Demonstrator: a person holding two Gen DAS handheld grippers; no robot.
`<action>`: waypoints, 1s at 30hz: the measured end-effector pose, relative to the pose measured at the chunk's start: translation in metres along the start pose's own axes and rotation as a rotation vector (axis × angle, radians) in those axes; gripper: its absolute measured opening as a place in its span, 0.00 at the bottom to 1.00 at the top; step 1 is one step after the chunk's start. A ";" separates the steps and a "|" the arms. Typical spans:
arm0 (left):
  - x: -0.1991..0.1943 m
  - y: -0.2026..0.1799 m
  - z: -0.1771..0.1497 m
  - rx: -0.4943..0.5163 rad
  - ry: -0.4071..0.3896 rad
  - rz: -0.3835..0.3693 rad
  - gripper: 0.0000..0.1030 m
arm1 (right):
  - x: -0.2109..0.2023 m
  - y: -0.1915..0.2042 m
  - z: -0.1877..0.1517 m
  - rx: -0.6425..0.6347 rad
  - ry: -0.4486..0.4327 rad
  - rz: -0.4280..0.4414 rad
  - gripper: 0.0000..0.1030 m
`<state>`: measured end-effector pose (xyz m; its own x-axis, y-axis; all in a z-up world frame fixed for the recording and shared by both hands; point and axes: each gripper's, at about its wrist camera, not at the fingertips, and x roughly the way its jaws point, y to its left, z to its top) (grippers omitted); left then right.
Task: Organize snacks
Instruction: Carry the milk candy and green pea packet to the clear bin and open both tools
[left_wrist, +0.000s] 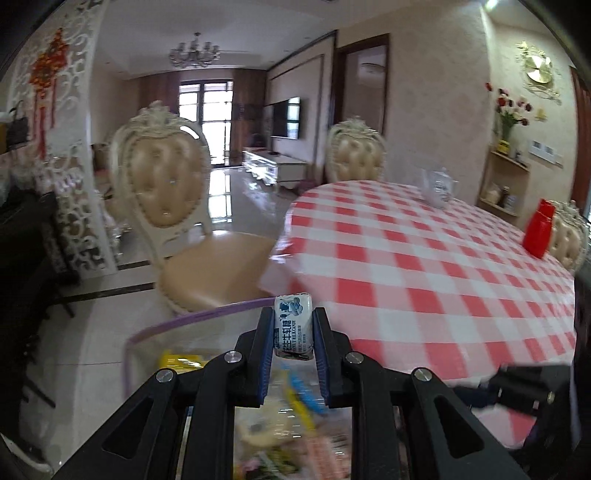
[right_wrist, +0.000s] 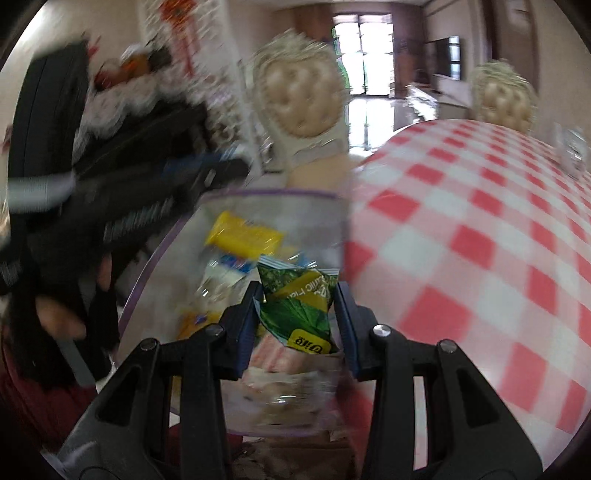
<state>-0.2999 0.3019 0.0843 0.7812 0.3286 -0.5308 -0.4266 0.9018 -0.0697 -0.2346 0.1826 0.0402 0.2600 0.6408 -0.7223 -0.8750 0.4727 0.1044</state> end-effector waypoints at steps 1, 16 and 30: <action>0.001 0.003 0.000 -0.004 0.002 0.010 0.21 | 0.007 0.008 -0.001 -0.020 0.015 0.012 0.42; 0.023 0.037 -0.001 -0.091 0.107 0.180 1.00 | 0.030 0.030 0.002 -0.028 0.046 0.026 0.90; 0.065 0.029 -0.016 -0.148 0.426 0.162 1.00 | 0.031 0.025 0.004 0.068 0.267 -0.111 0.95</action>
<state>-0.2688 0.3452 0.0348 0.4561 0.2891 -0.8417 -0.6117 0.7887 -0.0606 -0.2468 0.2165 0.0236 0.2280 0.4056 -0.8852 -0.8157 0.5760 0.0538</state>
